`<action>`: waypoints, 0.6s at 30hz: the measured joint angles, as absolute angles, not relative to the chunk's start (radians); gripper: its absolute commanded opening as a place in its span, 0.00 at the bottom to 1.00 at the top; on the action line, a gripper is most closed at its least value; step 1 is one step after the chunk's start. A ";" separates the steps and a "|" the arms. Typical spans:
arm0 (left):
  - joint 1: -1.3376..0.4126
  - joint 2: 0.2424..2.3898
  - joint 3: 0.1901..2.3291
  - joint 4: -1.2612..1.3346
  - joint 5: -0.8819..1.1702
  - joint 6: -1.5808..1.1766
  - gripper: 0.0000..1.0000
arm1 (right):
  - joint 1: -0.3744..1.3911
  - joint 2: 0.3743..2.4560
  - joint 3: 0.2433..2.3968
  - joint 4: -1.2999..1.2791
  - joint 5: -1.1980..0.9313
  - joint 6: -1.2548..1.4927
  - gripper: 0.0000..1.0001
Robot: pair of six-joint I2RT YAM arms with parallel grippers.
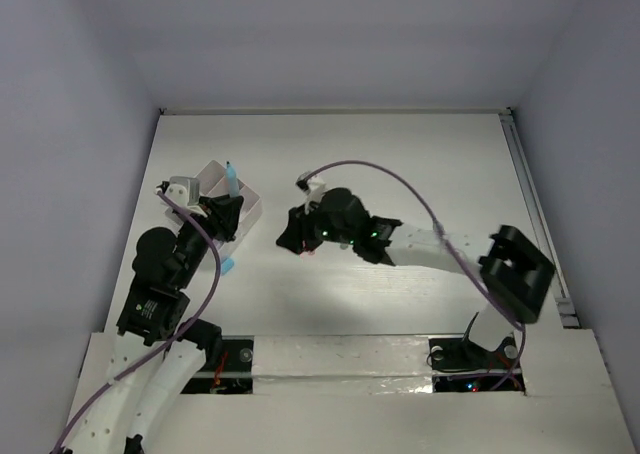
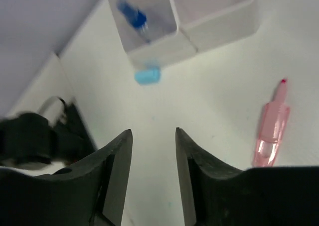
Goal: Sort the stationery into containers
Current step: Move the pen cap to the center of the board.
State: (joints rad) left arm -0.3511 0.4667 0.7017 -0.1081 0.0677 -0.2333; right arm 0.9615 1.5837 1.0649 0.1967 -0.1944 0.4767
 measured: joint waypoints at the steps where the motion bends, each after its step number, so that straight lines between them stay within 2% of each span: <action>1: -0.351 0.460 0.702 -0.108 0.064 -0.233 0.00 | 0.980 1.639 1.065 0.210 -0.191 0.464 0.56; 3: -0.351 0.443 0.702 -0.110 0.057 -0.233 0.00 | 1.024 1.748 1.069 0.236 -0.187 0.442 0.68; 7: -0.351 0.402 0.702 -0.105 0.041 -0.233 0.00 | 1.103 1.939 1.114 0.300 -0.157 0.372 0.81; 18: -0.351 0.418 0.702 -0.102 0.037 -0.233 0.00 | 1.178 2.257 1.391 0.495 -0.054 0.223 0.83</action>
State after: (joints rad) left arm -0.3508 0.4183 0.7017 -0.1020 0.0368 -0.2329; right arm 1.1782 2.2566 1.3907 0.4946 -0.0536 0.2226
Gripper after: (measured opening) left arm 0.138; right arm 0.830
